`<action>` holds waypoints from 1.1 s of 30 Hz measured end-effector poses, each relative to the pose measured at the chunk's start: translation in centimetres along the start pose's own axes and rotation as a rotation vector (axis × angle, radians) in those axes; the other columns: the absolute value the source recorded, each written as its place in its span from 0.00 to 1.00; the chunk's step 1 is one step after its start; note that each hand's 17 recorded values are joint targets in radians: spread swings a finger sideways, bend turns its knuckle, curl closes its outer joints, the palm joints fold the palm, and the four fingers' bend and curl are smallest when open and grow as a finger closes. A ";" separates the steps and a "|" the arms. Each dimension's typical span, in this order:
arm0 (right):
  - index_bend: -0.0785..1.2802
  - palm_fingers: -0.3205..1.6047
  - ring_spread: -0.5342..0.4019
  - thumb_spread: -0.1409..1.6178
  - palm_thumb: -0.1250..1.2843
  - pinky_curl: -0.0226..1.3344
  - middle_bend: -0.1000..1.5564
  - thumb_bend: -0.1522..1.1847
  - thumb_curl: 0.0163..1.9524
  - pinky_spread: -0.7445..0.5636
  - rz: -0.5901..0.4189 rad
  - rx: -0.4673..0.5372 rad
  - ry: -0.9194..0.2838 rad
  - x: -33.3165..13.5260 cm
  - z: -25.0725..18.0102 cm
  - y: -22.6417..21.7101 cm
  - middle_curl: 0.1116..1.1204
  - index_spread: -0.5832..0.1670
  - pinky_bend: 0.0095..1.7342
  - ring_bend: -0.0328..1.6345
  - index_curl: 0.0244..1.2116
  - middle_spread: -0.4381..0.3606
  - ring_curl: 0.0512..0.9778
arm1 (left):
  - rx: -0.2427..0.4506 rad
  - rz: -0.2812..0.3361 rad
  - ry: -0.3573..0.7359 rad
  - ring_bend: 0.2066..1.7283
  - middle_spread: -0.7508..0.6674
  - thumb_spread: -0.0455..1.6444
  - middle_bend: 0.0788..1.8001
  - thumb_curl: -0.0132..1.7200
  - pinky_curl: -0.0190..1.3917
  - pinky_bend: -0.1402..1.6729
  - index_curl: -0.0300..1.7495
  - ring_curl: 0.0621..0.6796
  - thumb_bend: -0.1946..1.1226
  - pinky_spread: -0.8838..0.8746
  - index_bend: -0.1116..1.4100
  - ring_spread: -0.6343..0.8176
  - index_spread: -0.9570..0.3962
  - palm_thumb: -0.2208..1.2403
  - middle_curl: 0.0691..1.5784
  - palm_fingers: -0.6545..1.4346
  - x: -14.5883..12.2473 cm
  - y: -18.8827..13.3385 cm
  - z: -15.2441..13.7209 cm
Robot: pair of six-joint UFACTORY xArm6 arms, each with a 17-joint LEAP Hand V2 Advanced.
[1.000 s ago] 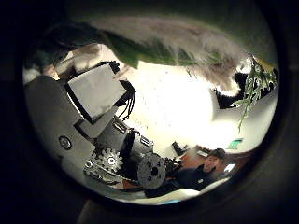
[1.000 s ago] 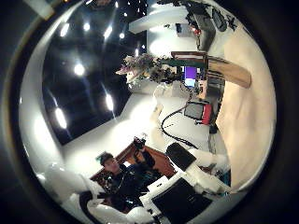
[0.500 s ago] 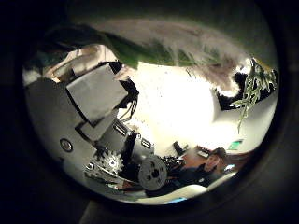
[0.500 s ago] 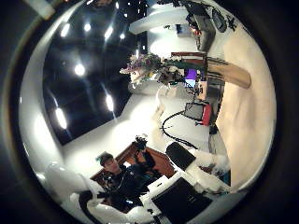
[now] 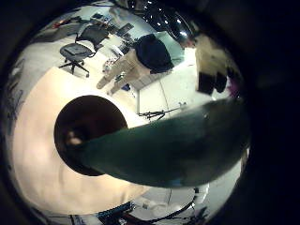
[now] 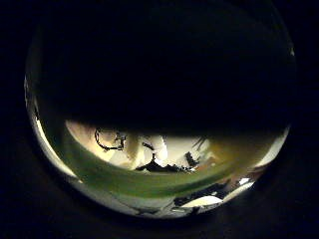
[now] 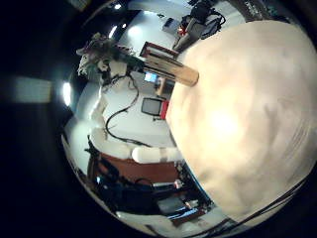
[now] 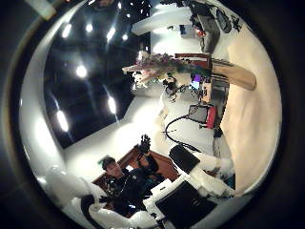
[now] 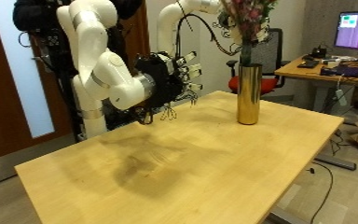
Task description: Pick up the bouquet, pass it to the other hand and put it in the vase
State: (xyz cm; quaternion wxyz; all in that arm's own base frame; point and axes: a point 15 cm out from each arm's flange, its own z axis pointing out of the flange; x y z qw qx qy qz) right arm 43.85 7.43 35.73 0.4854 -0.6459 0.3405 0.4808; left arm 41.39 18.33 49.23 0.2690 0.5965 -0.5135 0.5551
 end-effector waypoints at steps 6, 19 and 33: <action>0.18 0.20 0.60 0.61 0.57 0.25 0.17 0.09 0.18 0.78 -0.003 0.003 0.000 -0.1 -0.1 0.0 0.17 0.16 0.21 0.20 0.21 0.44 0.24 | 0.026 0.007 -0.030 0.27 0.92 0.52 0.03 0.21 0.25 0.30 0.27 0.27 0.11 0.83 0.14 0.83 0.90 0.40 0.24 0.20 -0.2 0.4 -1.1; 0.18 0.21 0.61 0.60 0.59 0.25 0.17 0.09 0.18 0.78 -0.013 0.004 0.000 -0.2 -0.3 0.1 0.17 0.16 0.20 0.20 0.21 0.45 0.24 | 0.071 -0.009 -0.121 0.16 0.97 0.48 0.04 0.20 0.22 0.24 0.13 0.19 0.12 0.87 0.15 0.91 0.87 0.34 0.07 0.22 -0.2 3.2 -3.4; 0.18 0.21 0.61 0.60 0.59 0.25 0.17 0.09 0.18 0.78 -0.021 0.007 0.003 -1.0 -0.4 0.4 0.17 0.16 0.20 0.20 0.21 0.44 0.24 | 0.061 -0.047 -0.107 0.12 0.97 0.47 0.04 0.20 0.22 0.21 0.09 0.19 0.12 0.88 0.15 0.92 0.85 0.32 0.02 0.23 -1.6 5.2 -3.5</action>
